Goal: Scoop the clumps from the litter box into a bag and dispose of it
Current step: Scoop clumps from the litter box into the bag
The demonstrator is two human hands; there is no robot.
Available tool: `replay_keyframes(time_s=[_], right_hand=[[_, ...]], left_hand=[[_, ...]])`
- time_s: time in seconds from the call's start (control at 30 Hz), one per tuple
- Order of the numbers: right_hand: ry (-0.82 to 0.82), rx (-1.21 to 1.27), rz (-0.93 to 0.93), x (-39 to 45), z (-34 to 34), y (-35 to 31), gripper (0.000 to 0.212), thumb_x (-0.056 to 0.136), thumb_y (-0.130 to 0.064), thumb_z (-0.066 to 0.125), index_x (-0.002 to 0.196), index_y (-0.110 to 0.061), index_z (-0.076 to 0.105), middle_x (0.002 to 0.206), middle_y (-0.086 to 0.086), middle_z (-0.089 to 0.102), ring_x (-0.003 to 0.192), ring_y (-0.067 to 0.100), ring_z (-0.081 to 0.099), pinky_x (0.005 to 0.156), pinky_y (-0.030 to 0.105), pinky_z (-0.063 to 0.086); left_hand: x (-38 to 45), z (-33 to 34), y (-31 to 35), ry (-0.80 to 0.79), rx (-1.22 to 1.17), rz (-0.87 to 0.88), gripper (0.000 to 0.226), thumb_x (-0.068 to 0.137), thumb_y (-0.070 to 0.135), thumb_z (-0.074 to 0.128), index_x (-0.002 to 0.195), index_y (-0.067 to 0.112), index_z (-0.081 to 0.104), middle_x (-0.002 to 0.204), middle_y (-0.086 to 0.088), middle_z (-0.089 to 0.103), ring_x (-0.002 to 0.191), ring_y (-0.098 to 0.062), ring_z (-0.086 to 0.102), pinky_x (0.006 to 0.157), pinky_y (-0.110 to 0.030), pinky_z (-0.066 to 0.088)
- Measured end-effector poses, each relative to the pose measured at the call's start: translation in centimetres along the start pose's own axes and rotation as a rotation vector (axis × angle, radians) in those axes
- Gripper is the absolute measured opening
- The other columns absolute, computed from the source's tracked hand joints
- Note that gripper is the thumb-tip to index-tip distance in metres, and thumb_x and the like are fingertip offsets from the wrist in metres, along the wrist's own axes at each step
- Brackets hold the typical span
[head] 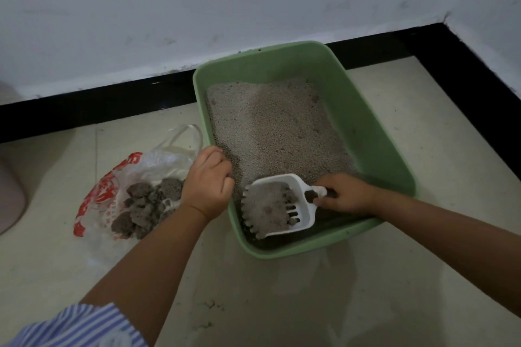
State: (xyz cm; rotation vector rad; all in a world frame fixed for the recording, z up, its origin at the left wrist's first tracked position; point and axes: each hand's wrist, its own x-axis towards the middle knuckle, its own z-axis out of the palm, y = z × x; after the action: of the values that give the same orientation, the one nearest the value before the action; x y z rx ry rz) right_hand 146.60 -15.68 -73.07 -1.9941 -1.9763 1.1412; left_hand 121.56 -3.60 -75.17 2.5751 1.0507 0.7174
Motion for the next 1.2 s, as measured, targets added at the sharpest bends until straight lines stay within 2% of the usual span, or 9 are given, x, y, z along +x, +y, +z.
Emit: replay_keyframes(time_s=[0.13,0.23,0.47,0.6,0.73,0.8,0.9,1.13,1.2], right_hand=[[0.172,0.124,0.076,-0.7,-1.7,-0.1,0.022,0.09,-0.018,0.059,0.07,-0.014,0.051,0.063,-0.002,0.046,0.058,0.011,0.042,0.054,0.018,0.029],[0.293,0.159,0.196,-1.7,-2.8,-0.1,0.023,0.092,-0.019,0.054,0.074,-0.008,0.049,0.06,-0.003,0.04,0.055,0.007,0.036,0.053,0.021,0.027],[0.381,0.077,0.266,-3.3,-3.6,-1.0,0.027,0.093,-0.025,0.053,0.072,-0.008,0.051,0.058,-0.001,0.042,0.053,0.01,0.039,0.051,0.022,0.027],[0.268,-0.028,0.22,-3.6,-2.9,-2.0,0.026,0.092,-0.024,0.054,0.076,-0.004,0.056,0.067,0.004,0.048,0.062,0.016,0.044,0.055,0.025,0.028],[0.324,0.032,0.264,-3.7,-3.0,-2.4,0.029,0.092,-0.023,0.054,0.069,-0.008,0.046,0.055,-0.004,0.037,0.05,0.005,0.035,0.048,0.018,0.024],[0.341,0.057,0.286,-3.9,-3.2,-2.4,0.029,0.093,-0.024,0.053,0.071,-0.005,0.051,0.055,-0.003,0.038,0.05,0.005,0.035,0.05,0.019,0.025],[0.389,0.1,0.366,-4.2,-3.6,-1.9,0.032,0.094,-0.028,0.051,0.079,-0.001,0.057,0.059,0.002,0.044,0.053,0.007,0.039,0.051,0.022,0.028],[0.374,-0.014,0.634,-3.8,-4.2,-0.6,0.046,0.097,-0.034,0.042,0.057,-0.012,0.041,0.053,0.003,0.04,0.053,0.015,0.042,0.048,0.025,0.026],[0.365,-0.018,0.678,-3.1,-4.5,-0.9,0.048,0.098,-0.033,0.04,0.06,-0.006,0.05,0.061,0.012,0.05,0.068,0.029,0.055,0.052,0.03,0.032]], left_hand=[[0.0,0.0,-0.1,0.007,0.055,0.015,0.029,0.069,0.018,0.033,0.057,0.001,0.053,0.069,-0.015,0.056,0.089,-0.021,0.037,0.082,-0.03,0.031],[0.0,0.1,-0.2,0.005,0.071,0.013,0.028,0.068,0.018,0.033,0.056,0.002,0.053,0.068,-0.015,0.056,0.088,-0.022,0.037,0.083,-0.03,0.031],[0.0,0.0,0.0,-0.012,0.071,-0.001,0.025,0.067,0.018,0.034,0.055,0.004,0.05,0.065,-0.012,0.053,0.081,-0.018,0.036,0.074,-0.027,0.03],[0.1,-0.2,0.1,-0.024,0.1,-0.002,0.027,0.068,0.019,0.034,0.056,0.003,0.053,0.065,-0.013,0.054,0.08,-0.018,0.036,0.075,-0.028,0.031],[0.1,-0.3,0.2,-0.039,0.119,-0.006,0.028,0.069,0.019,0.035,0.056,0.003,0.054,0.066,-0.013,0.056,0.083,-0.02,0.039,0.078,-0.028,0.032],[0.0,-0.3,0.3,-0.05,0.113,-0.024,0.03,0.069,0.019,0.035,0.055,0.003,0.056,0.066,-0.012,0.056,0.082,-0.021,0.042,0.079,-0.028,0.033],[0.0,-0.4,0.4,-0.052,0.124,-0.006,0.03,0.068,0.019,0.035,0.053,0.003,0.055,0.064,-0.012,0.055,0.082,-0.019,0.038,0.078,-0.028,0.033],[0.0,-0.7,0.5,-0.079,0.164,0.03,0.028,0.068,0.019,0.036,0.052,0.004,0.054,0.062,-0.011,0.054,0.08,-0.019,0.038,0.078,-0.028,0.033],[0.5,-1.2,0.8,-0.139,0.199,0.053,0.029,0.068,0.02,0.037,0.05,0.005,0.054,0.058,-0.011,0.052,0.073,-0.024,0.045,0.076,-0.03,0.032]])
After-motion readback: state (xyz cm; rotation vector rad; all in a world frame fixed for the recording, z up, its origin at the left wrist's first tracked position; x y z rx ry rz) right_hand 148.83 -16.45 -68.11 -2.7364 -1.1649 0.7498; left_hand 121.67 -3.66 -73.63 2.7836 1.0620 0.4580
